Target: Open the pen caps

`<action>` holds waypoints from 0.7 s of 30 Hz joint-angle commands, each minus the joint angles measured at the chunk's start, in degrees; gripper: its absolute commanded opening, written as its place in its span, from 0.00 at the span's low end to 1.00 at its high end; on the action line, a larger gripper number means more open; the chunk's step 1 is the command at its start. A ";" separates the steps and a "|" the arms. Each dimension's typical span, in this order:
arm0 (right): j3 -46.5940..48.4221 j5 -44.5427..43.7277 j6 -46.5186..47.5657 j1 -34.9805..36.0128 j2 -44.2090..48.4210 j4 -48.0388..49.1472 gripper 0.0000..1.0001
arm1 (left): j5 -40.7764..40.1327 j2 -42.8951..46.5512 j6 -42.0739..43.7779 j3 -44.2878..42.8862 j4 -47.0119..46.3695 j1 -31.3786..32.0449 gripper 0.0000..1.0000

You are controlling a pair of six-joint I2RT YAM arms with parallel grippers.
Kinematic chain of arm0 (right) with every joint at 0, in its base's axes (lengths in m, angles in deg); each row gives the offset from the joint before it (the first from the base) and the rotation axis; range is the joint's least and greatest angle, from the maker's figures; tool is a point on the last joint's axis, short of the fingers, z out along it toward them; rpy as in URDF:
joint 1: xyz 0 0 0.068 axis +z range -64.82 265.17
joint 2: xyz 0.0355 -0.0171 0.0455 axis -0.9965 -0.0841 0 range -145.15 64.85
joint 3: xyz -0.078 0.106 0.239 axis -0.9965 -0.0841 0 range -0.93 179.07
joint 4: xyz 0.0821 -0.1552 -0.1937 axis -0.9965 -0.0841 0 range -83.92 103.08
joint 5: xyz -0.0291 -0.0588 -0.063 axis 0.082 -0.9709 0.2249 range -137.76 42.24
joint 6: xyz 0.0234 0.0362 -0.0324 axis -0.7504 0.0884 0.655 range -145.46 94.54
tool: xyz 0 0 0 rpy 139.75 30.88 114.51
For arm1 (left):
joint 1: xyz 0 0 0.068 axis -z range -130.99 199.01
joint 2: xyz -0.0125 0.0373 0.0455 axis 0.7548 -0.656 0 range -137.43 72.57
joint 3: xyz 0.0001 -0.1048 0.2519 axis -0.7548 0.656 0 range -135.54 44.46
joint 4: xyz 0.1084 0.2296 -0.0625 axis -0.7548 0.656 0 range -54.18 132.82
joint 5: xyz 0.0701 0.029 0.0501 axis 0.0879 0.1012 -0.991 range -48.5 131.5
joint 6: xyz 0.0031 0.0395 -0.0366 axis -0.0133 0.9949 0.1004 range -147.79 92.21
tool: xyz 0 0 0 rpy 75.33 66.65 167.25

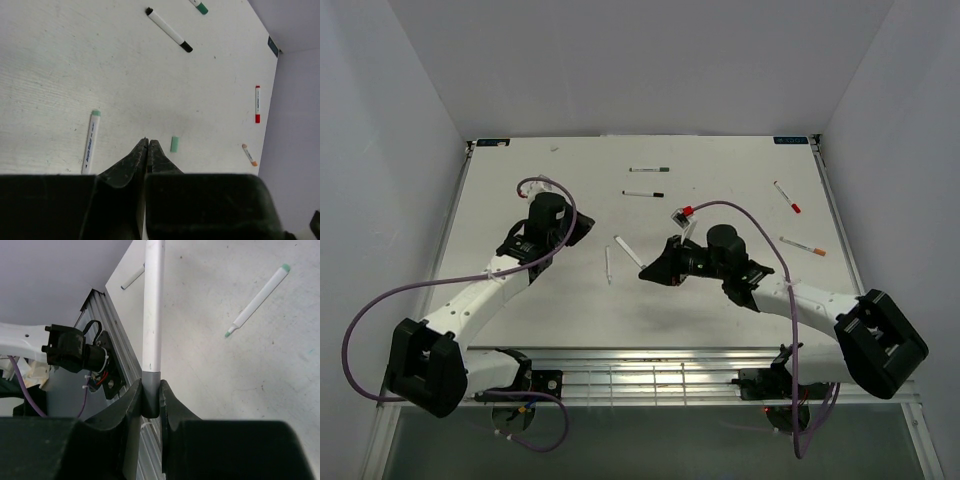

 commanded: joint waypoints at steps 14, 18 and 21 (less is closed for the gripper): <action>7.17 -7.68 4.89 -0.05 -1.94 -9.59 0.08 | 16.24 4.88 -2.08 4.96 -5.30 4.43 0.85; 8.58 -7.77 4.80 0.04 -2.38 -9.06 0.08 | 18.80 1.89 -4.63 5.58 -7.06 5.04 0.87; 9.02 -7.24 4.37 -0.05 -3.00 -8.54 0.08 | 19.15 0.75 -6.21 6.19 -8.82 5.92 0.87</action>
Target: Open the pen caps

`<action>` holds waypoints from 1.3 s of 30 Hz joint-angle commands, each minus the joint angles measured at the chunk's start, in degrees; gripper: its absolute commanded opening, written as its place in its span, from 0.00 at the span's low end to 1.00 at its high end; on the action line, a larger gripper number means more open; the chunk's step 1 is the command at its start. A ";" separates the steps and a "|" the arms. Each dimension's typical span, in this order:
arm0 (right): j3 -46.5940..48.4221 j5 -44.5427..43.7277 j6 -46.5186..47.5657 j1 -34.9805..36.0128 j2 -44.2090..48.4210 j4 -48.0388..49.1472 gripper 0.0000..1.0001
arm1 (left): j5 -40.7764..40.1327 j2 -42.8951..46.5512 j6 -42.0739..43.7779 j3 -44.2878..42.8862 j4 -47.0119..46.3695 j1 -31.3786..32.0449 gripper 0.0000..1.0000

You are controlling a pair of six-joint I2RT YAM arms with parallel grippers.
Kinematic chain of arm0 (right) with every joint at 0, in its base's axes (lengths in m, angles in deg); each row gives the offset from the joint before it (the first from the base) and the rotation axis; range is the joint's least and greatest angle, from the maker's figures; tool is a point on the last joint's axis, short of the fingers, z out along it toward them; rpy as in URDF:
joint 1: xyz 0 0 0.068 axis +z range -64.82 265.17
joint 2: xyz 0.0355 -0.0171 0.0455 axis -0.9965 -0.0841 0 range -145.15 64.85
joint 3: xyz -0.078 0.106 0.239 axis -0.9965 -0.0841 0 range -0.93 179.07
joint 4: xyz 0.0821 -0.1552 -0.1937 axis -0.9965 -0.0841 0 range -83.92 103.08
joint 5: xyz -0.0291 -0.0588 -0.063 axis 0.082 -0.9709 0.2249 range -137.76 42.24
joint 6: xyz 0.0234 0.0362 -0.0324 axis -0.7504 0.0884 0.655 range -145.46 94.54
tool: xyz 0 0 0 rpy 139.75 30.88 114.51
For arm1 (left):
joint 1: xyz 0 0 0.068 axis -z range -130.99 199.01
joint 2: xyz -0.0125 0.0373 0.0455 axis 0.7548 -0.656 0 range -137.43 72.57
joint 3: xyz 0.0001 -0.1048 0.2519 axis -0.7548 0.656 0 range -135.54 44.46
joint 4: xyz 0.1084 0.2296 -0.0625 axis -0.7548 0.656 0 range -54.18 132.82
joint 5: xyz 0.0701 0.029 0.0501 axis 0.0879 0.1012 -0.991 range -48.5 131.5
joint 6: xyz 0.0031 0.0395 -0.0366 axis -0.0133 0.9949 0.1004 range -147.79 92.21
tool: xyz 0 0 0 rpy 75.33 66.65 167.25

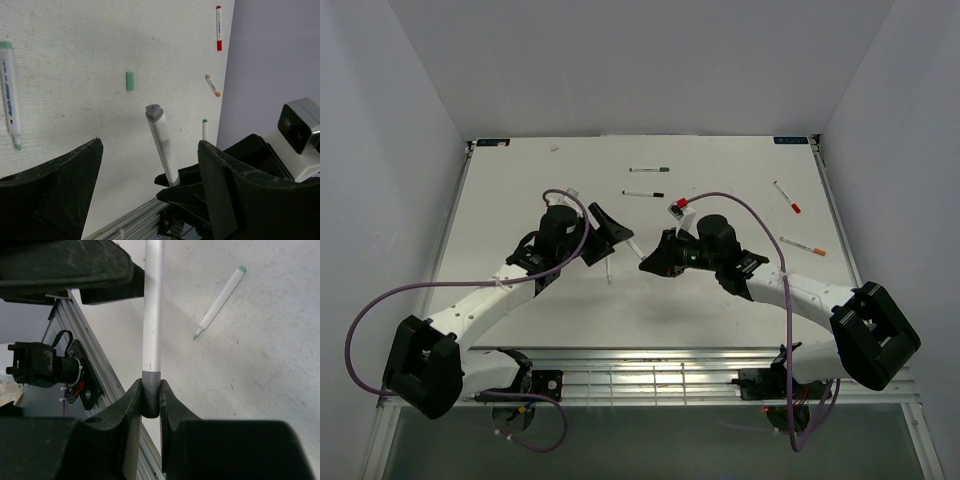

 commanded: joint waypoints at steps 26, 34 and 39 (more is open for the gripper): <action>2.88 4.65 -2.76 0.87 -3.69 5.84 0.50 | 2.83 -8.59 -3.40 -2.85 -6.79 3.42 0.00; 3.14 6.23 -3.11 0.70 -5.27 6.46 0.22 | 2.65 -8.33 -3.22 -3.47 -6.35 3.42 0.00; 2.27 6.15 -2.49 0.96 -4.57 5.06 0.08 | 0.81 -9.46 -3.49 -5.74 -2.75 3.16 0.00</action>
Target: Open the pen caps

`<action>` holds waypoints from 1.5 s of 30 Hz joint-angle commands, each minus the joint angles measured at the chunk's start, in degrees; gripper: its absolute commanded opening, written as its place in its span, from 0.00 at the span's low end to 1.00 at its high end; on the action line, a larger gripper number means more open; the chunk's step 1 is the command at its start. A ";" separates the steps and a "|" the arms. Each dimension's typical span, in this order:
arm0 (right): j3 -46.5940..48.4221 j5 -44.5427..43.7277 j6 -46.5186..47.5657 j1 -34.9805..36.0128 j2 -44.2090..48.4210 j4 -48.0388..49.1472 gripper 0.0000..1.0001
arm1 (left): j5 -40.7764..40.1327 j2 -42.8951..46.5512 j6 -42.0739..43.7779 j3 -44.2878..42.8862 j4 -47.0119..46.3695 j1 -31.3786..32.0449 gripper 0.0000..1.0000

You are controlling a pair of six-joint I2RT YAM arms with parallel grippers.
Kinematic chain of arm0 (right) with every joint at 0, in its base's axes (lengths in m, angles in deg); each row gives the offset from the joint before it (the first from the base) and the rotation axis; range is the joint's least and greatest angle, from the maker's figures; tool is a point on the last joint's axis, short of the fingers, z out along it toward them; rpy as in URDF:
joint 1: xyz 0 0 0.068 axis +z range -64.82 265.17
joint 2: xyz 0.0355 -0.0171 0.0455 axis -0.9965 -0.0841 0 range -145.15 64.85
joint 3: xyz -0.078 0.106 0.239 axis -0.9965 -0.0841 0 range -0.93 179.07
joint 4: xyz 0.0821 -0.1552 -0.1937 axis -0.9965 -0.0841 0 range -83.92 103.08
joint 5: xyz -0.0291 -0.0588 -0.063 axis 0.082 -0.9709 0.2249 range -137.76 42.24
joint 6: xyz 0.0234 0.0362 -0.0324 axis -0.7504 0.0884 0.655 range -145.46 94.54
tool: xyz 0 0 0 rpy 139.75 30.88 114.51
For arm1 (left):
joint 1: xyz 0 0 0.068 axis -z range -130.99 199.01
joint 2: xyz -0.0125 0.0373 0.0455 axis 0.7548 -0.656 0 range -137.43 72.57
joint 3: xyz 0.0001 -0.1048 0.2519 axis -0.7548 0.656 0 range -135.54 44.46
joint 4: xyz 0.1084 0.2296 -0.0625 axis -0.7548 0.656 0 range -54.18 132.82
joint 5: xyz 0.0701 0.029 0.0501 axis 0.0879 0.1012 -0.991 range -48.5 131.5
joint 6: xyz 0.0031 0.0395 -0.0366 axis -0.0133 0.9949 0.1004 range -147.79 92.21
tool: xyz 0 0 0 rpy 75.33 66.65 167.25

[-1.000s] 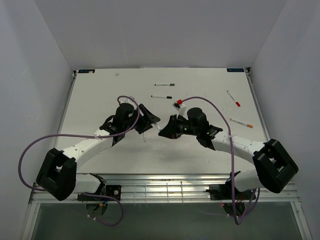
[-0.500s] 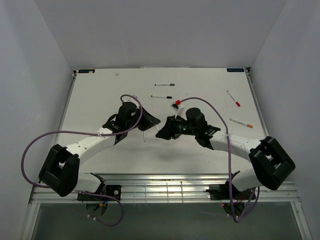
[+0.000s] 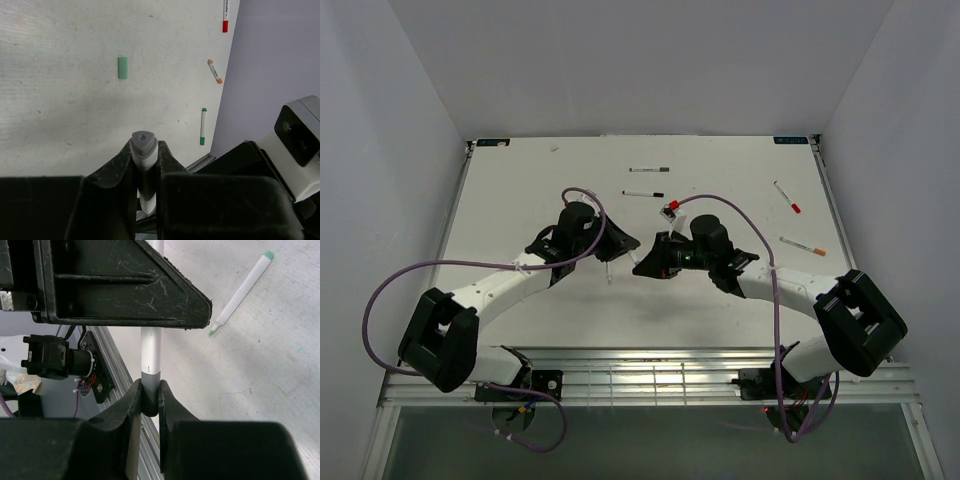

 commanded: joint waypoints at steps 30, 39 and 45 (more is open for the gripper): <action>10.26 -24.70 16.28 -9.46 -1.56 -29.26 0.08 | -15.94 -7.88 25.82 -10.66 24.73 -6.12 0.00; 14.40 -22.59 17.77 -12.99 -7.89 -31.64 0.11 | -20.06 -21.34 34.44 -17.96 30.28 -6.03 0.02; 17.03 -20.48 18.30 -13.96 -11.93 -31.38 0.17 | -20.43 -22.83 35.40 -19.10 29.92 -6.03 0.08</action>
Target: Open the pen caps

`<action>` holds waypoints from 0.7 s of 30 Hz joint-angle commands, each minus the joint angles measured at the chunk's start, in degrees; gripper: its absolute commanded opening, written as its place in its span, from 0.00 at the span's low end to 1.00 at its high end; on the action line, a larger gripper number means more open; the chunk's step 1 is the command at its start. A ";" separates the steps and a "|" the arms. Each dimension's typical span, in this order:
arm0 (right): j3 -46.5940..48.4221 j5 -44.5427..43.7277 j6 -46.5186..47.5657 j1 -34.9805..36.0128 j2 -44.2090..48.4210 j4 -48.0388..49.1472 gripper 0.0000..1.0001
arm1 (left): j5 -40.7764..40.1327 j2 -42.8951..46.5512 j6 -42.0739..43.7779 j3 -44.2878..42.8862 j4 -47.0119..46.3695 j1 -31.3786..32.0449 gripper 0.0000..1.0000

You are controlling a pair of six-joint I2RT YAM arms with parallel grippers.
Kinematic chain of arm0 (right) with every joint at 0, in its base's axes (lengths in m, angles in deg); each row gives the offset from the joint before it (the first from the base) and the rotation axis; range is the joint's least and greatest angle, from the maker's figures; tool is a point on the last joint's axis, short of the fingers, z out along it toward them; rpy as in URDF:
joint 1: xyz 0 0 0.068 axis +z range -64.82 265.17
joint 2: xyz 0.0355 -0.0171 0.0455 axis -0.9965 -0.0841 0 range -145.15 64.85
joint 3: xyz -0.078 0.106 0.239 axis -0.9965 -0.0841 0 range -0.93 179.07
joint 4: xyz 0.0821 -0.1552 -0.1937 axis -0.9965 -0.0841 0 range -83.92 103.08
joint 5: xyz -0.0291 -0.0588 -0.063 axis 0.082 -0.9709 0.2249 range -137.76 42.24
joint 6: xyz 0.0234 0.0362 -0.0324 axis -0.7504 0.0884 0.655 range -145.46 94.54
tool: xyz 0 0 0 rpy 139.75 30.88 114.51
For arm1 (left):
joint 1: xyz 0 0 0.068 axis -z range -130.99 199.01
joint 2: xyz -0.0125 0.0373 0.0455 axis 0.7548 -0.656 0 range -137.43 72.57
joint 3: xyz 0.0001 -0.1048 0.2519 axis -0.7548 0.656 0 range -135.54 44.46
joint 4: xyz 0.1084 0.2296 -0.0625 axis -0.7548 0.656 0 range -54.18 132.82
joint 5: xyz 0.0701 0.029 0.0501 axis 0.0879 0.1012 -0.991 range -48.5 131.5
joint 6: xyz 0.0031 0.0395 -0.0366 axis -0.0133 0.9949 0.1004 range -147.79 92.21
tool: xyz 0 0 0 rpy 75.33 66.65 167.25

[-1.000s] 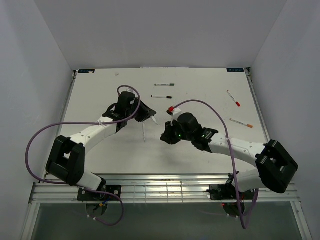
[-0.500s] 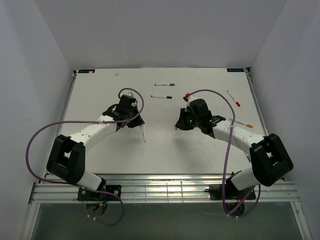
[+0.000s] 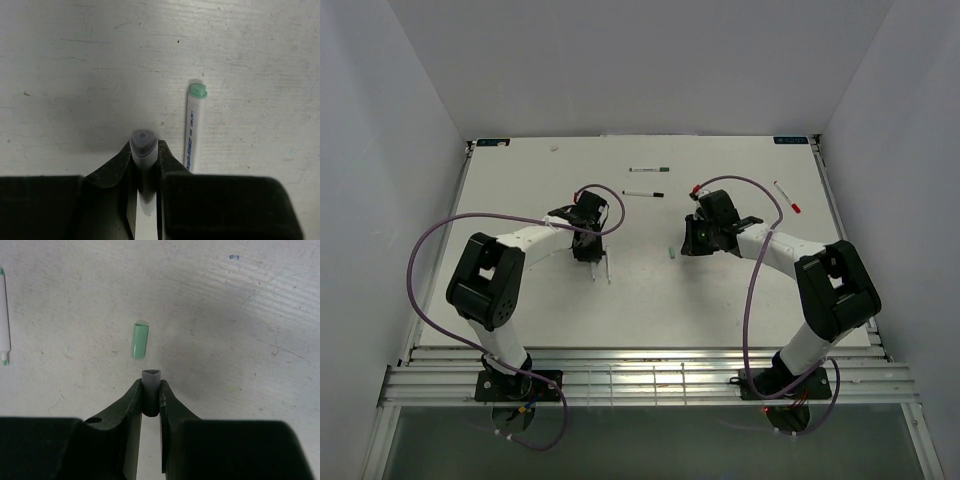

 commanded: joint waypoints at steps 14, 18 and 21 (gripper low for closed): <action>6.98 3.09 0.16 -0.71 -8.24 0.73 0.38 | 1.33 3.47 -1.13 2.27 -1.47 -0.15 0.42; 6.72 3.79 -0.20 -0.63 -9.03 1.43 0.39 | 1.16 3.83 -1.48 3.15 -1.48 -0.15 0.49; 6.28 3.36 -0.29 -0.63 -8.59 1.70 0.39 | 0.72 4.70 -1.66 3.85 -1.83 -0.15 0.52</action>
